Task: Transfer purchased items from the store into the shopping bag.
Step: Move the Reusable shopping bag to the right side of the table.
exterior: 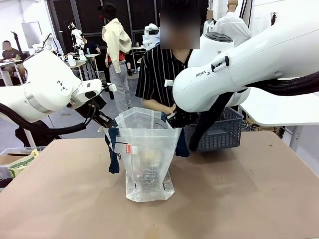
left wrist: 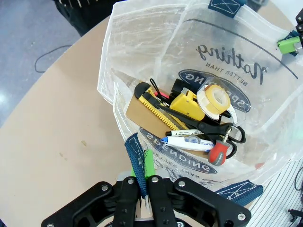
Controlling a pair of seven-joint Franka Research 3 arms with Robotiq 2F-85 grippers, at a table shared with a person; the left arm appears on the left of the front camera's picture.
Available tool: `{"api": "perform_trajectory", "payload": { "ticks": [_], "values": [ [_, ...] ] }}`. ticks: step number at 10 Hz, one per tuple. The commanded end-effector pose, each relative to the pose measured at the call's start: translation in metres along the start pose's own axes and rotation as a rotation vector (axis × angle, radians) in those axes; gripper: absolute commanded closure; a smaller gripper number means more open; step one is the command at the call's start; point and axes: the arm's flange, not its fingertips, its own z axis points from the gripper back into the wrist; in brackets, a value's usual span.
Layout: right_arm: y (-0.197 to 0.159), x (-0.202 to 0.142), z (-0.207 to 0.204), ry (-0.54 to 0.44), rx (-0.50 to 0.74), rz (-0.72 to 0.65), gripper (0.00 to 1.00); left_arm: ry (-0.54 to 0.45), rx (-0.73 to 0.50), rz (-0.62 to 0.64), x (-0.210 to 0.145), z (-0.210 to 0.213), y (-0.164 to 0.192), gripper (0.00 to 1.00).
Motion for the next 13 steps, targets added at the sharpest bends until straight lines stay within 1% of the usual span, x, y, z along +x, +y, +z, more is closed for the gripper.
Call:
{"api": "perform_trajectory", "payload": {
  "ticks": [1,2,3,4,5,8,10,11,13],
  "values": [
    [-0.001,-0.006,0.000,0.006,0.003,-0.010,1.00,0.000,0.000,0.000,0.000,0.000,0.000,1.00],
    [0.000,0.000,0.000,0.000,0.000,0.000,1.00,-0.037,-0.009,-0.016,0.006,0.000,-0.011,1.00],
    [0.012,0.007,-0.002,-0.003,0.005,0.021,1.00,-0.113,-0.090,-0.053,0.010,0.000,-0.020,1.00],
    [0.021,0.013,-0.004,-0.009,0.006,0.041,1.00,-0.110,-0.094,-0.018,0.012,-0.001,-0.021,0.93],
    [0.027,0.018,-0.006,-0.014,0.004,0.060,1.00,-0.119,-0.098,0.015,0.012,-0.002,-0.017,0.74],
    [0.039,0.027,-0.007,-0.032,0.003,0.078,1.00,-0.142,-0.198,0.045,0.013,-0.015,-0.017,0.74],
    [0.048,0.036,-0.012,-0.034,-0.009,0.103,1.00,-0.215,-0.239,0.095,0.015,-0.021,-0.013,0.74],
    [0.054,0.039,-0.014,-0.035,-0.007,0.113,1.00,-0.228,-0.269,0.117,0.014,-0.023,-0.012,0.74],
    [0.066,0.042,-0.017,-0.040,-0.015,0.136,1.00,-0.303,-0.320,0.138,0.011,-0.022,-0.014,0.74]
  ]
}}
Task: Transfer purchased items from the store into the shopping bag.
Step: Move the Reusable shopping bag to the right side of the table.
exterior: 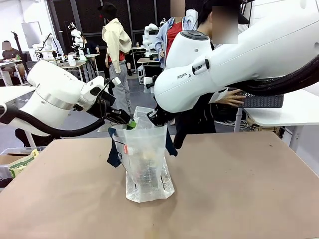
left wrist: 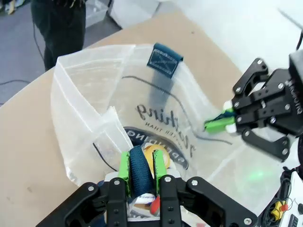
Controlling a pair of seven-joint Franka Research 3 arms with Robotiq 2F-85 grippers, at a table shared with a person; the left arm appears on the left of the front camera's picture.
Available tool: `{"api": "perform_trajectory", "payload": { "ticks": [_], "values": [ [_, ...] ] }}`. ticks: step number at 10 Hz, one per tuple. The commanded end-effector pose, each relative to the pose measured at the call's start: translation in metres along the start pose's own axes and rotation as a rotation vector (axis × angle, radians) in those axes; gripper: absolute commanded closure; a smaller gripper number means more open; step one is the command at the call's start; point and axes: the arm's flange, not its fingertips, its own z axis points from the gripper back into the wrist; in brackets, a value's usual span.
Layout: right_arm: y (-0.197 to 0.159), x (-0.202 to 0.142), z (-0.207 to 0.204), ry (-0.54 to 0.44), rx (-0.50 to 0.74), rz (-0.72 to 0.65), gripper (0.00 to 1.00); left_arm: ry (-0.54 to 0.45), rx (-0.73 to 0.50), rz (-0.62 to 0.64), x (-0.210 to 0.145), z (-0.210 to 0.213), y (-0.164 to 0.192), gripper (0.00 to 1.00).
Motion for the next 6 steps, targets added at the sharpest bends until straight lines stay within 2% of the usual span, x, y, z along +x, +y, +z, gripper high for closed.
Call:
{"api": "perform_trajectory", "payload": {
  "ticks": [1,2,4,6],
  "values": [
    [0.012,0.011,-0.008,-0.013,-0.032,-0.008,1.00,-0.073,-0.080,-0.014,-0.007,-0.001,0.005,0.74],
    [0.015,0.012,-0.009,-0.018,-0.029,-0.001,1.00,-0.056,-0.100,-0.017,-0.008,-0.002,0.004,0.74],
    [0.021,0.013,-0.010,-0.029,-0.029,0.011,1.00,-0.069,-0.113,-0.006,-0.008,-0.004,0.003,0.36],
    [0.026,0.013,-0.014,-0.033,-0.026,0.025,1.00,-0.100,-0.160,-0.009,-0.008,-0.004,0.002,0.36]
  ]
}}
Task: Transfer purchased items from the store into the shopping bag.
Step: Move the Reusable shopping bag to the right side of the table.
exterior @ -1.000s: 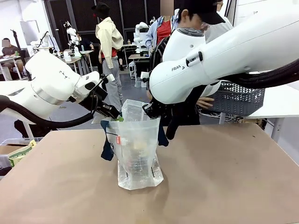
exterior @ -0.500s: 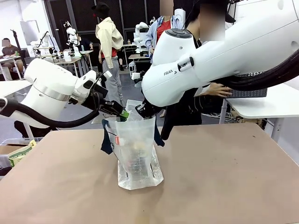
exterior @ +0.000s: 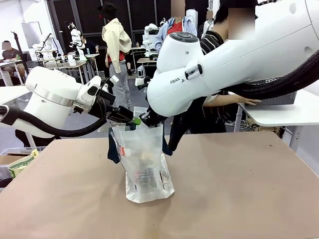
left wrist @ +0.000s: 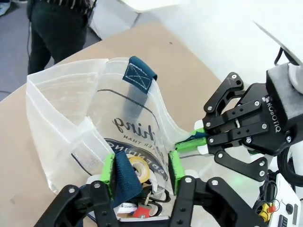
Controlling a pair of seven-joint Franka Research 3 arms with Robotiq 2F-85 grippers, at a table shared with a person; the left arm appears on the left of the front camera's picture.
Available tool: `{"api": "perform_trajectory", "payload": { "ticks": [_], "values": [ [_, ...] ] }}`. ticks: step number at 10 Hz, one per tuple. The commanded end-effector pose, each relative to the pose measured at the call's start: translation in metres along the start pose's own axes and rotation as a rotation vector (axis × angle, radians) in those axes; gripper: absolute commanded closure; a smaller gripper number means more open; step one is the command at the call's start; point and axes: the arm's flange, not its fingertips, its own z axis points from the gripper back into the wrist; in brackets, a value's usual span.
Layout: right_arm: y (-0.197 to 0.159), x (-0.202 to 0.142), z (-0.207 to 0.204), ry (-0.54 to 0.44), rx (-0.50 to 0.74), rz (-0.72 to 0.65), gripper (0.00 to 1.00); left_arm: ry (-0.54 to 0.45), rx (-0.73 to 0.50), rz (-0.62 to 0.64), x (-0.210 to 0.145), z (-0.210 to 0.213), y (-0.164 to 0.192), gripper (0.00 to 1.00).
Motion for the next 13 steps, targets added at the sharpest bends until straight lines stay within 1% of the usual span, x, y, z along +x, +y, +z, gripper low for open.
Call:
{"api": "perform_trajectory", "payload": {
  "ticks": [1,4,8,12,13],
  "values": [
    [0.012,0.009,-0.012,-0.012,-0.028,0.006,1.00,-0.063,-0.051,-0.013,-0.005,-0.002,0.004,0.36],
    [0.019,0.013,-0.020,0.005,-0.027,0.026,1.00,-0.086,-0.123,-0.005,-0.005,-0.009,0.007,0.36],
    [0.028,0.014,-0.024,0.015,-0.027,0.057,1.00,-0.142,-0.153,0.006,-0.003,-0.012,0.009,0.36],
    [0.041,0.012,-0.022,0.001,0.003,0.096,1.00,-0.103,-0.135,0.023,0.002,-0.027,0.011,0.36],
    [0.044,0.013,-0.023,0.001,0.007,0.110,1.00,-0.090,-0.076,0.029,0.004,-0.033,0.011,0.36]
  ]
}}
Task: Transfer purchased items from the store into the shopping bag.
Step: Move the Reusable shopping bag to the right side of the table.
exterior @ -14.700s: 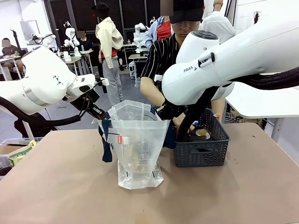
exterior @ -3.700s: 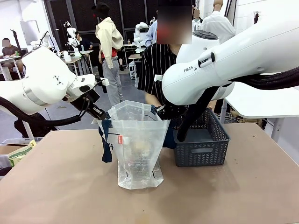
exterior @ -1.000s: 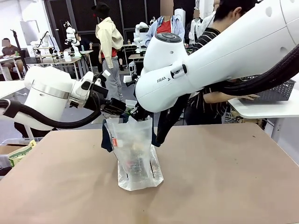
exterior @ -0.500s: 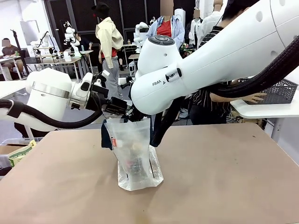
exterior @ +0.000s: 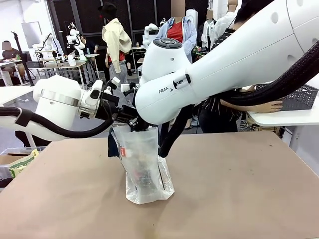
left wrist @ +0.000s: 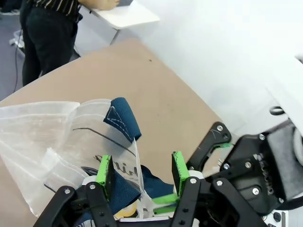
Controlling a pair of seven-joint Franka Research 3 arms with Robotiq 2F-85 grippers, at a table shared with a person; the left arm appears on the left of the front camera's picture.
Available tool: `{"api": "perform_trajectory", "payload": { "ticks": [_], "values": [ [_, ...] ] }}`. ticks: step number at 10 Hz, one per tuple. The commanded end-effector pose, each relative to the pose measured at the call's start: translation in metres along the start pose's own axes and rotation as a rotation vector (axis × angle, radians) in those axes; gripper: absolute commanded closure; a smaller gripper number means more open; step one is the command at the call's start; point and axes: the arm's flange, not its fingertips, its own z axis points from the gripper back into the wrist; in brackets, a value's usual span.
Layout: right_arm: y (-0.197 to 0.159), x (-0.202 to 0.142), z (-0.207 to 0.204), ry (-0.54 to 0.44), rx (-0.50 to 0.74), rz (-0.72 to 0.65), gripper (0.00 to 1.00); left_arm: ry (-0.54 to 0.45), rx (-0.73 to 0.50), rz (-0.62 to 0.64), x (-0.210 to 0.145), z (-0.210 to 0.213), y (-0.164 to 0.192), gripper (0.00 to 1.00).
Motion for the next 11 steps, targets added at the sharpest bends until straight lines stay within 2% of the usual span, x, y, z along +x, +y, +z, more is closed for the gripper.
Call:
{"api": "perform_trajectory", "payload": {
  "ticks": [1,4,7,8,11],
  "values": [
    [0.0060,0.0057,-0.0064,-0.005,-0.009,0.020,1.00,0.012,0.080,-0.001,0.0062,-0.0123,0.0026,0.36],
    [0.0069,0.0049,-0.0039,-0.012,-0.008,0.015,1.00,0.056,0.141,0.017,0.0064,-0.0175,0.0031,0.36],
    [0.0053,0.0057,-0.0032,-0.015,-0.009,0.011,1.00,0.060,0.155,0.030,0.0079,-0.0169,0.0023,0.92],
    [0.0051,0.0055,-0.0029,-0.015,-0.008,0.009,1.00,0.066,0.161,0.035,0.0082,-0.0173,0.0023,1.00],
    [0.0040,0.0052,-0.0027,-0.012,-0.007,0.003,1.00,0.076,0.165,0.039,0.0097,-0.0186,0.0019,1.00]
  ]
}}
